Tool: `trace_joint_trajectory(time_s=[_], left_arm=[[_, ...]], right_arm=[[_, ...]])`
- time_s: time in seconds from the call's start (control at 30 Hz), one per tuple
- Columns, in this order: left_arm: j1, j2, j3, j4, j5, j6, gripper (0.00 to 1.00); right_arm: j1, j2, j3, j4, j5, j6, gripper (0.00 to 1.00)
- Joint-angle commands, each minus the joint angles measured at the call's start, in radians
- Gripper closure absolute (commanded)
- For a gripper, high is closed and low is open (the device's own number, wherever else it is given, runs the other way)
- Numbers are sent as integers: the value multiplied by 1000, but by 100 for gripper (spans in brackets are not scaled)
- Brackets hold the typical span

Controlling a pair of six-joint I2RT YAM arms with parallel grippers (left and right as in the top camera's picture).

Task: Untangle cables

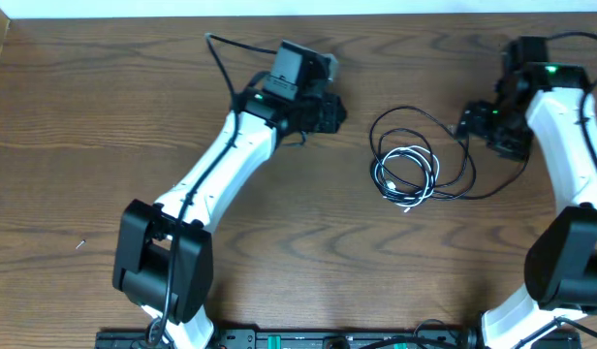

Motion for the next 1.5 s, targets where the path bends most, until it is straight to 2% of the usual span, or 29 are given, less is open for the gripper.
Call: trace_joint_trajectory(time_s=[0.0,0.27,0.4,0.57,0.77,0.93,1.47], left_arm=[[-59,16,-2,6,6,39,67],[-162,102,-2,-30,-124,38,67],[-195,175,-2,-27,-205,-38,67],[-208,261,-2,-22,-206,-154,67],[-210,291,-2,-6,-202,-157,66],[-211,291,-2,4,-198,-169,58],[-212,233,-2,28,-172,-156,54]], right_arm=[[-47,1,24,-3,-85,-56,18],[-55,1,24,-1,-123,-76,17],[-38,1,23,6,-123,-76,17],[-32,1,23,7,-123,-83,16],[-32,1,23,8,-123,-82,16],[-32,1,23,11,-123,-82,16],[-32,1,23,14,-123,-82,15]])
